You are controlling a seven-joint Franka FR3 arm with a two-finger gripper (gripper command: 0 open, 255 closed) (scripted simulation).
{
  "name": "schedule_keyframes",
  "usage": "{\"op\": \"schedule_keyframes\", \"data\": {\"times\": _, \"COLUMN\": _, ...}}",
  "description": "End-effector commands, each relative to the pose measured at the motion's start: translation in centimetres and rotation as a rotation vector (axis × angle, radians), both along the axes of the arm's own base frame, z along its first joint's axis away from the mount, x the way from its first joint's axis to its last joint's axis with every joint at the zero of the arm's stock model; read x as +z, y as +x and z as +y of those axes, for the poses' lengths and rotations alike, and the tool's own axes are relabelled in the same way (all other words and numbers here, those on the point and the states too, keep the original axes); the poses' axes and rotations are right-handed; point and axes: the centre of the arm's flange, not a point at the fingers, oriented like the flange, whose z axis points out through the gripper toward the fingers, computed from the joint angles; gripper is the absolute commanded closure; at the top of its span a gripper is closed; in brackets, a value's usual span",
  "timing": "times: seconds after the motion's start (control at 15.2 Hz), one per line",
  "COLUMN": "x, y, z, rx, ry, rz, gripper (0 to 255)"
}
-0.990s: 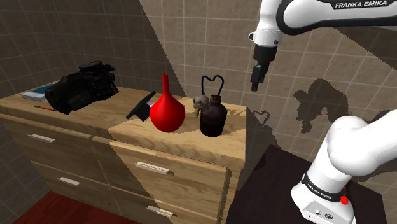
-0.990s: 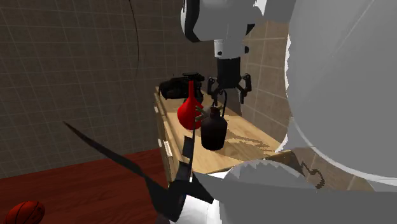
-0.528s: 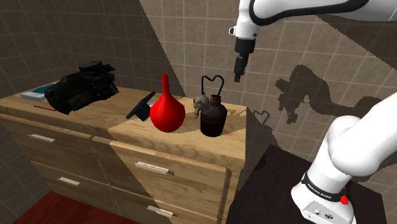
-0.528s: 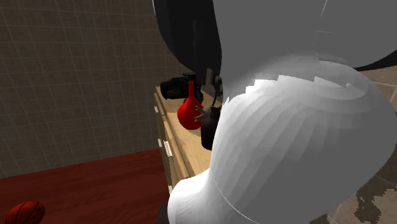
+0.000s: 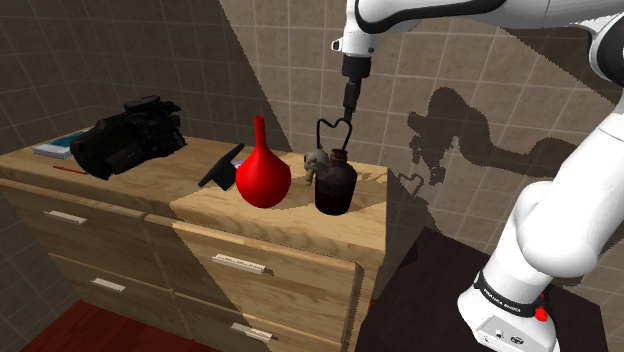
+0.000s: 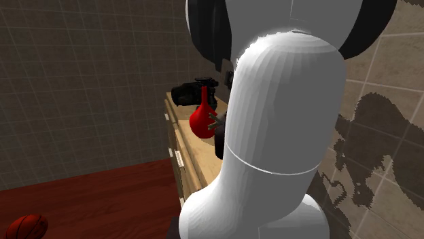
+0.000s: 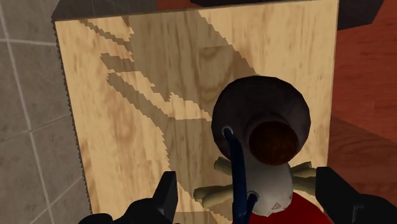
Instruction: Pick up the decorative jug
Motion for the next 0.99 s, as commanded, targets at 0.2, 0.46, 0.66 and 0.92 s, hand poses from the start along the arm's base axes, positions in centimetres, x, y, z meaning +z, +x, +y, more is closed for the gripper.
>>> {"op": "schedule_keyframes", "data": {"times": 0.2, "x": -2.5, "y": 0.4, "z": 0.0, "rx": 0.006, "ry": 0.001, "rz": -0.001, "gripper": 0}}
{"op": "schedule_keyframes", "data": {"times": 0.46, "x": -3.3, "y": 0.4, "z": 0.0, "rx": 0.006, "ry": 0.001, "rz": -0.001, "gripper": 255}}
{"op": "schedule_keyframes", "data": {"times": 0.66, "x": -3.3, "y": 0.4, "z": 0.0, "rx": 0.006, "ry": 0.001, "rz": -0.001, "gripper": 255}}
{"op": "schedule_keyframes", "data": {"times": 0.92, "x": -3.3, "y": 0.4, "z": 0.0, "rx": 0.006, "ry": 0.001, "rz": -0.001, "gripper": 255}}
